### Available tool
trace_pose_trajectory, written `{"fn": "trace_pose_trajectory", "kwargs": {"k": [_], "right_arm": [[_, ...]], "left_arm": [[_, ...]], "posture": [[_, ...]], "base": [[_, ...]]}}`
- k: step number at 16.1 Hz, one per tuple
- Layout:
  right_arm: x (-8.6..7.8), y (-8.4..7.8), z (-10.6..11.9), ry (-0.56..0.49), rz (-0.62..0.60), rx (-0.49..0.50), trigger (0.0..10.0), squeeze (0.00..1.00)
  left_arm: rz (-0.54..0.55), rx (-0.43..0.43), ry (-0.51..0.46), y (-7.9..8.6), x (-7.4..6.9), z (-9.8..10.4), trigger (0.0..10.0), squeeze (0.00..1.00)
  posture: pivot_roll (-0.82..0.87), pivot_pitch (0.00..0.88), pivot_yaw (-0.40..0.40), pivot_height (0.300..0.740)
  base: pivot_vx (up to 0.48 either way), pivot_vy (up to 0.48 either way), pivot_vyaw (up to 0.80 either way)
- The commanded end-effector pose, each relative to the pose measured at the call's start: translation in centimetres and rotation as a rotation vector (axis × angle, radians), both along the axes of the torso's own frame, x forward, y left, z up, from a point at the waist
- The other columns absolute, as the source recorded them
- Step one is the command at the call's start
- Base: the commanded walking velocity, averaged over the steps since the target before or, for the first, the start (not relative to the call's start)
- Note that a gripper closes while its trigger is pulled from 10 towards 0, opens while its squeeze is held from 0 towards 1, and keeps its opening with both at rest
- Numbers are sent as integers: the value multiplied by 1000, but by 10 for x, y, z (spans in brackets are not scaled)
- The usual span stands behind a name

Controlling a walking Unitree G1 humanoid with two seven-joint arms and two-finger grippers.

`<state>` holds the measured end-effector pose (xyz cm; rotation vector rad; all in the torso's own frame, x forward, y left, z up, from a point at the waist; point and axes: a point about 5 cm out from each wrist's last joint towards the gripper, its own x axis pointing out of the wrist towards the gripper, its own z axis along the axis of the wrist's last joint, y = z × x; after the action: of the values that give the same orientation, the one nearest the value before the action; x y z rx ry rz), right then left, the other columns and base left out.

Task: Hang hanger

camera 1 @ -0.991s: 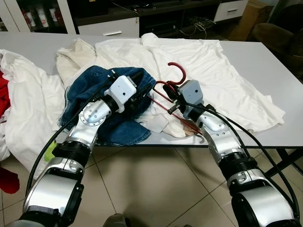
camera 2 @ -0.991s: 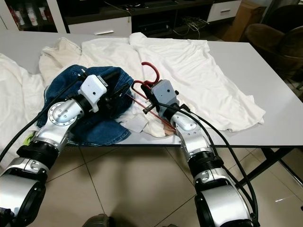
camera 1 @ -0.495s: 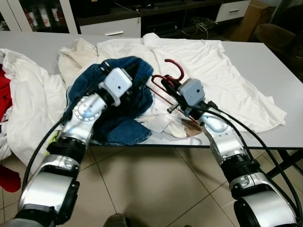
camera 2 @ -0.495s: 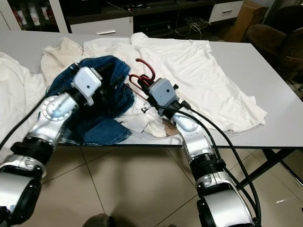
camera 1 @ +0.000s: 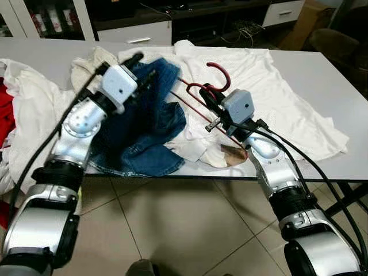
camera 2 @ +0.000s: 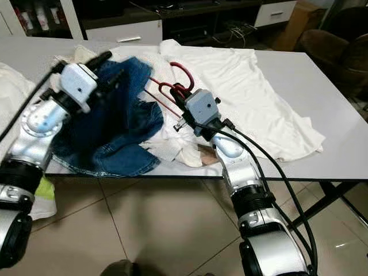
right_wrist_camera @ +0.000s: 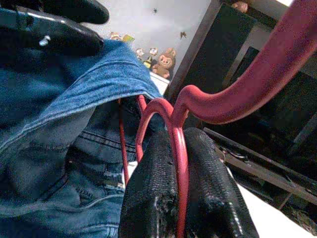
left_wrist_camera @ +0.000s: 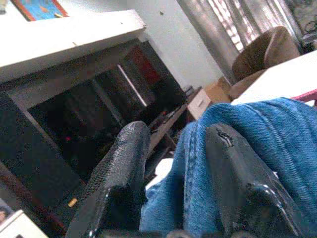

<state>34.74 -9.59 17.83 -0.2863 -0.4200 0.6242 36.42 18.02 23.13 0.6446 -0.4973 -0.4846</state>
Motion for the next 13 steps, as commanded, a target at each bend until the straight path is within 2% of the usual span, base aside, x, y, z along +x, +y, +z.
{"fn": "trace_pose_trajectory", "kwargs": {"k": [1, 8, 11, 12, 13], "right_arm": [[2, 0, 19, -66, -8, 31, 10000, 0], [4, 11, 35, -118, -4, 65, 10000, 0], [3, 11, 44, -155, 14, 75, 10000, 0], [1, 12, 43, -171, 29, 44, 10000, 0], [-4, 14, 40, -202, 71, -33, 10000, 0]], "left_arm": [[-4, -14, -48, 0, 0, 16, 10000, 0], [-19, -11, -69, -1, -2, 26, 10000, 0], [-13, 60, -57, 5, -6, 22, 10000, 0], [-13, 77, -55, 7, -7, 22, 10000, 0], [-15, 130, -48, 10, -9, 20, 10000, 0]], "posture": [[141, 0, -23, 740], [143, 0, -20, 740], [145, 0, -21, 740], [146, 0, -23, 740], [150, 0, -26, 740]], "base": [[0, 0, 0], [0, 0, 0], [0, 0, 0], [0, 0, 0], [0, 0, 0]]}}
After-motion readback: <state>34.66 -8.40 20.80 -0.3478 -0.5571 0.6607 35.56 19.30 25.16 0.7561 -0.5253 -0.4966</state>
